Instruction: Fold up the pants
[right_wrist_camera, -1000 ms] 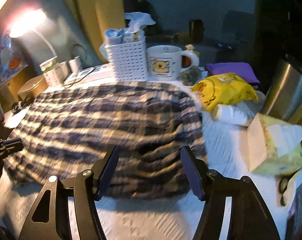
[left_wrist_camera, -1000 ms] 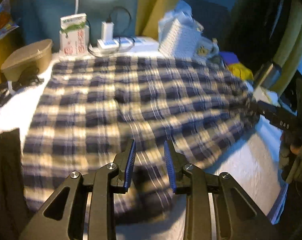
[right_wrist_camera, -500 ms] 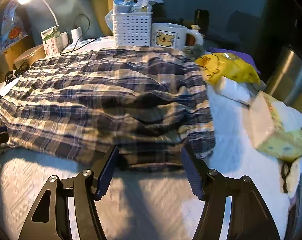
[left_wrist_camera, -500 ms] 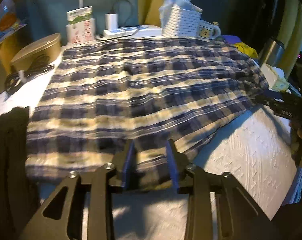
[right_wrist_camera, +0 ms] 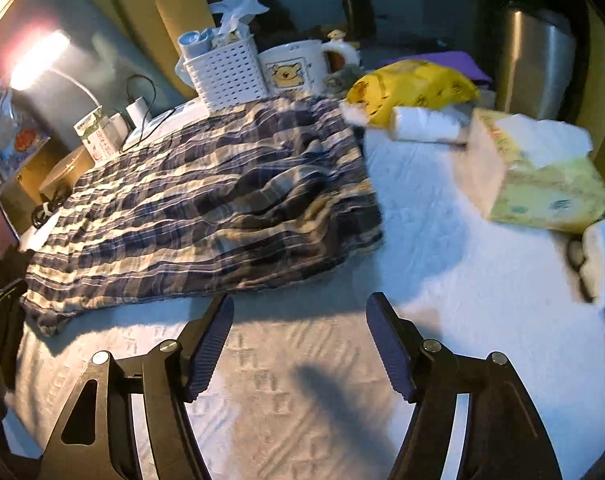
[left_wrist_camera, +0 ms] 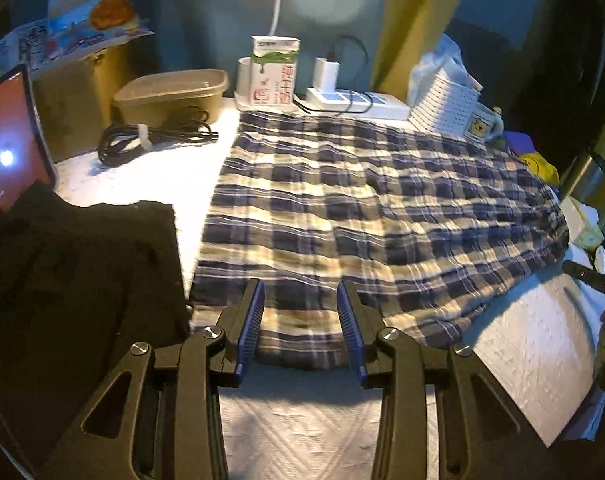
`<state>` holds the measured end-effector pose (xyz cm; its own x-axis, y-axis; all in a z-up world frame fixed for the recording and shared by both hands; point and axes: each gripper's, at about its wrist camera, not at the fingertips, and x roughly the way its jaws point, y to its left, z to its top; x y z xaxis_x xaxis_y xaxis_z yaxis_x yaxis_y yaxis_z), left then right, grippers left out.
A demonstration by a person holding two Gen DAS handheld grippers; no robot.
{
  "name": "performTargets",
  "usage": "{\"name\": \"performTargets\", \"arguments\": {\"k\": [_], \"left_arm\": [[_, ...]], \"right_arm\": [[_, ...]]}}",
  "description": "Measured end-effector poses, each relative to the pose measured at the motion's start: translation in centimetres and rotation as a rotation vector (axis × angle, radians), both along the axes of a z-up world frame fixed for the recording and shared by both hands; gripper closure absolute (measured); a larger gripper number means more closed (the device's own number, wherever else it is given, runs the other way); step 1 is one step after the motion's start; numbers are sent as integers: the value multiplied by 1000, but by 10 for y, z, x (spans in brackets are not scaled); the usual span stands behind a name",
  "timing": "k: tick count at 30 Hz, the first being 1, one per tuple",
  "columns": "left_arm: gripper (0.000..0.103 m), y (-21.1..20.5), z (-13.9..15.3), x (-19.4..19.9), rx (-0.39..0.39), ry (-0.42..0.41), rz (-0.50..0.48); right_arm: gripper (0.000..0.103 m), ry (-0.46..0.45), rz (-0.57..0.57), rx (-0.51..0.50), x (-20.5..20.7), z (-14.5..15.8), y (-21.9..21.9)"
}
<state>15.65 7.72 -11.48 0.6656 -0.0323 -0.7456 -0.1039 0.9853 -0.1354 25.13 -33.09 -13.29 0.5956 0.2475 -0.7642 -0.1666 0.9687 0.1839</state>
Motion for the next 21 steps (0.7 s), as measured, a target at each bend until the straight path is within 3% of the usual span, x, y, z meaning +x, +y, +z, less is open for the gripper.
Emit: {"name": "performTargets", "arguments": {"k": [10, 18, 20, 21], "left_arm": [[66, 11, 1, 12, 0, 5, 39], [66, 14, 2, 19, 5, 17, 63], [66, 13, 2, 20, 8, 18, 64], [66, 13, 3, 20, 9, 18, 64]], "right_arm": [[25, 6, -35, 157, 45, -6, 2], [24, -23, -144, 334, 81, -8, -18], [38, -27, -158, 345, 87, -9, -19], [65, -23, -156, 339, 90, -10, -18]]}}
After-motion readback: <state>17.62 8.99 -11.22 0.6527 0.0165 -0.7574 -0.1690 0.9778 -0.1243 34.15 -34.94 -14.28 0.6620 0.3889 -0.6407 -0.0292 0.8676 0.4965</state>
